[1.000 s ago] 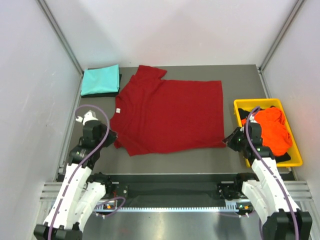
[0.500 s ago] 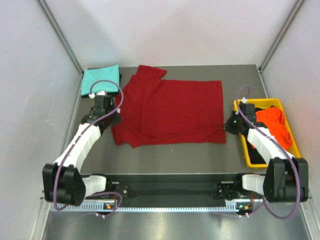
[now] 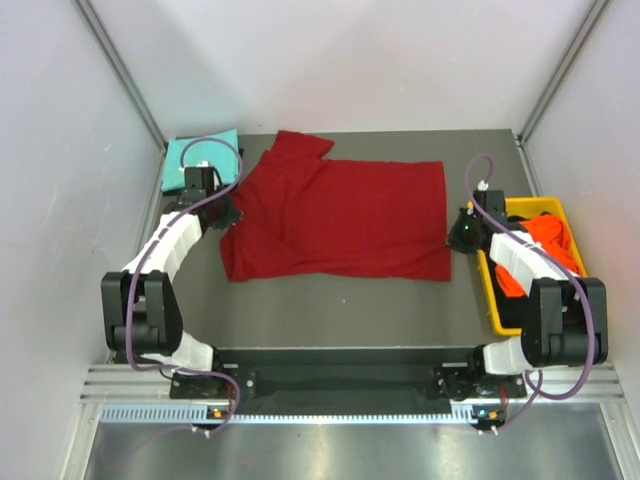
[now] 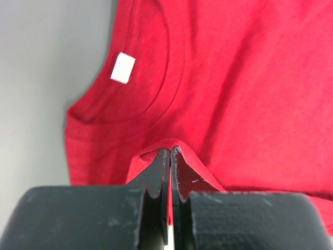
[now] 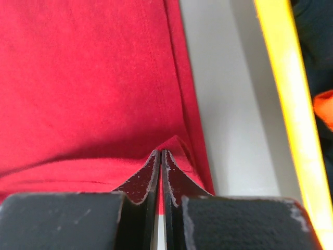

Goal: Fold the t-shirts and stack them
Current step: Fold the tshirt

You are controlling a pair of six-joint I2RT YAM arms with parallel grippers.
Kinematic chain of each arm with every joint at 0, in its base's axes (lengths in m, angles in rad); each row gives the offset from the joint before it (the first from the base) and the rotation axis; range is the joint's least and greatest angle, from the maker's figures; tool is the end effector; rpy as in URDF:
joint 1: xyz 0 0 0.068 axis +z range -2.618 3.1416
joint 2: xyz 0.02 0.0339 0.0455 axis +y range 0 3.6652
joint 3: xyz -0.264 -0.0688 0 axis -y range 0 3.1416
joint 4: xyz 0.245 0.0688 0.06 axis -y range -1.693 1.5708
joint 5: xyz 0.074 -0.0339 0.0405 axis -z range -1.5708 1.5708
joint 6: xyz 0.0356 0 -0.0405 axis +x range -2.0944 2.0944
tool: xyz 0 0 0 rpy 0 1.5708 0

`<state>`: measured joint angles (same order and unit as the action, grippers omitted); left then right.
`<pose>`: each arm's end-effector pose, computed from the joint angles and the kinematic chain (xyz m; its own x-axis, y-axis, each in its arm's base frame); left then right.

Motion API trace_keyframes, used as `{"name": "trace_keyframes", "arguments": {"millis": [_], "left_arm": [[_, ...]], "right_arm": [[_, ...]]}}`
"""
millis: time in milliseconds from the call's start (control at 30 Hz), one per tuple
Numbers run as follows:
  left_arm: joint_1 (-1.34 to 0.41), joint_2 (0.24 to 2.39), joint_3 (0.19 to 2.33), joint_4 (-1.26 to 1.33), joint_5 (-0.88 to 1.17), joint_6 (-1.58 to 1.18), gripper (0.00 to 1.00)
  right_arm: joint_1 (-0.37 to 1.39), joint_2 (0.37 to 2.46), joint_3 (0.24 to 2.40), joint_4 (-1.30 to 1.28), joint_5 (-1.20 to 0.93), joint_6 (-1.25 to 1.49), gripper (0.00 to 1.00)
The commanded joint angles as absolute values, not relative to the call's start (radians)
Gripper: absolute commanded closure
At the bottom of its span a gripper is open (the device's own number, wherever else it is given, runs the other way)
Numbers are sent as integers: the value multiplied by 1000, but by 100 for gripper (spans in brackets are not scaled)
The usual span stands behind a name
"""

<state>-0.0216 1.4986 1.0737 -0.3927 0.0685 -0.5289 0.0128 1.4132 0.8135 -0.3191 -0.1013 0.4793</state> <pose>0.3237 -0.0094 0.2506 -0.6642 -0.4892 -0.5653 -0.3090 0.8682 -0.3882 0.2810 0.0072 0.1985 -0.7394 0.4494 -0.5013 0.3008 0.8867 0.3511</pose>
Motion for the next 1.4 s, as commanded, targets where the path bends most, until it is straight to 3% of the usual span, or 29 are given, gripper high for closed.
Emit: {"name": "trace_keyframes", "arguments": {"millis": [0, 633, 1367], "left_arm": [[-15, 1520, 1150, -310, 110, -492, 100], [-12, 1761, 1381, -321, 75, -371, 100], [-12, 1861, 1483, -319, 58, -330, 100]], "right_arm": [[12, 1411, 877, -298, -46, 456, 100], [11, 1486, 936, -227, 5, 436, 100], [14, 1606, 1011, -227, -12, 374, 100]]}}
